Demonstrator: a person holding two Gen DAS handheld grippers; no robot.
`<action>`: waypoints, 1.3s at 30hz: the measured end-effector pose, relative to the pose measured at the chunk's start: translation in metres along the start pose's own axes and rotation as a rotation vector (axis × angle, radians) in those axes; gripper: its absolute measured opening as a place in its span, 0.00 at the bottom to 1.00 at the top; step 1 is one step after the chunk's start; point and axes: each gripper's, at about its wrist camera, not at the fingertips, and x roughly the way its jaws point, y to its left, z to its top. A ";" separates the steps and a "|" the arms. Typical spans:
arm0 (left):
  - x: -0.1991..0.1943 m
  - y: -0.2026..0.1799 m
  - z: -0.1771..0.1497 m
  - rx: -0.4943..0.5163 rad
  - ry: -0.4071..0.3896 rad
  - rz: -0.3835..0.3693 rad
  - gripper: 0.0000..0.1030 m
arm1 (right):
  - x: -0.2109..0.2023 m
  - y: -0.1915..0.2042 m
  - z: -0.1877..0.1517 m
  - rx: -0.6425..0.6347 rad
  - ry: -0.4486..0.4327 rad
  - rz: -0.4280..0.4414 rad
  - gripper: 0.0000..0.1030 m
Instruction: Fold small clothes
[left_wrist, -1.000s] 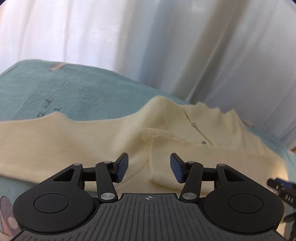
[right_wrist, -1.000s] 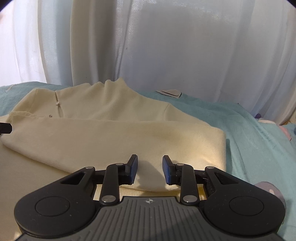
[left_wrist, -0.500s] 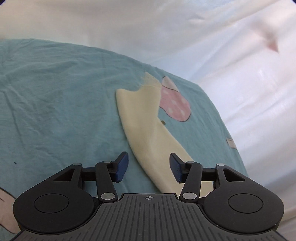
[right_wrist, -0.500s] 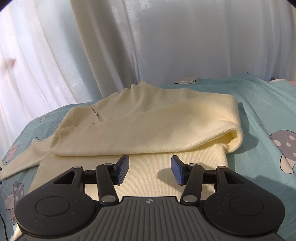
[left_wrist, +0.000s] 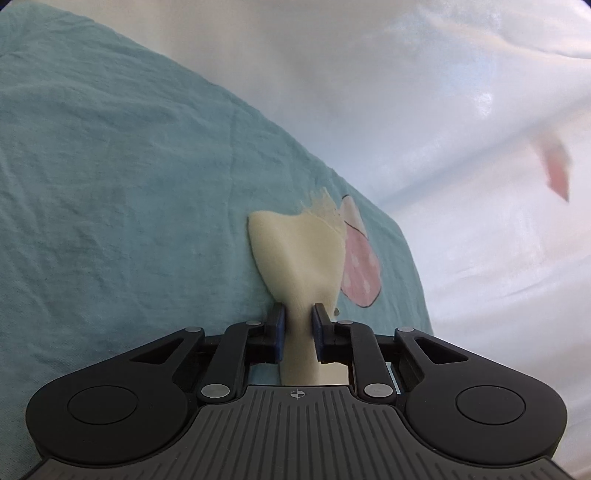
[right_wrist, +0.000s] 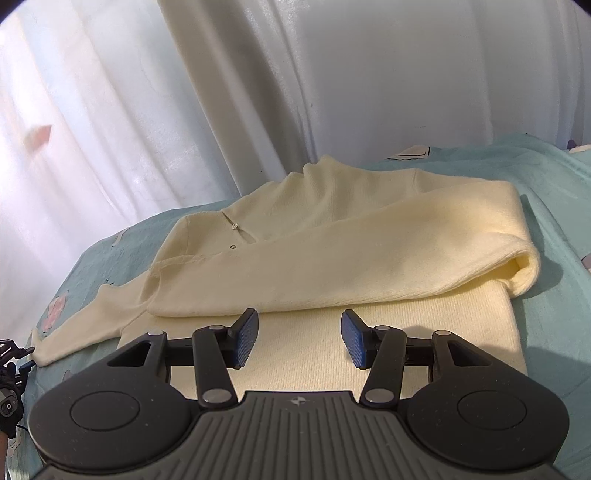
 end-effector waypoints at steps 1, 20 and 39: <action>-0.002 -0.001 -0.001 0.008 -0.005 -0.003 0.13 | -0.001 0.000 0.000 -0.002 0.001 -0.001 0.48; -0.082 -0.160 -0.244 0.735 0.496 -0.550 0.49 | 0.005 -0.007 0.015 0.120 0.007 0.138 0.48; -0.059 -0.112 -0.229 0.828 0.441 -0.192 0.52 | 0.117 0.035 0.044 0.149 0.226 0.239 0.05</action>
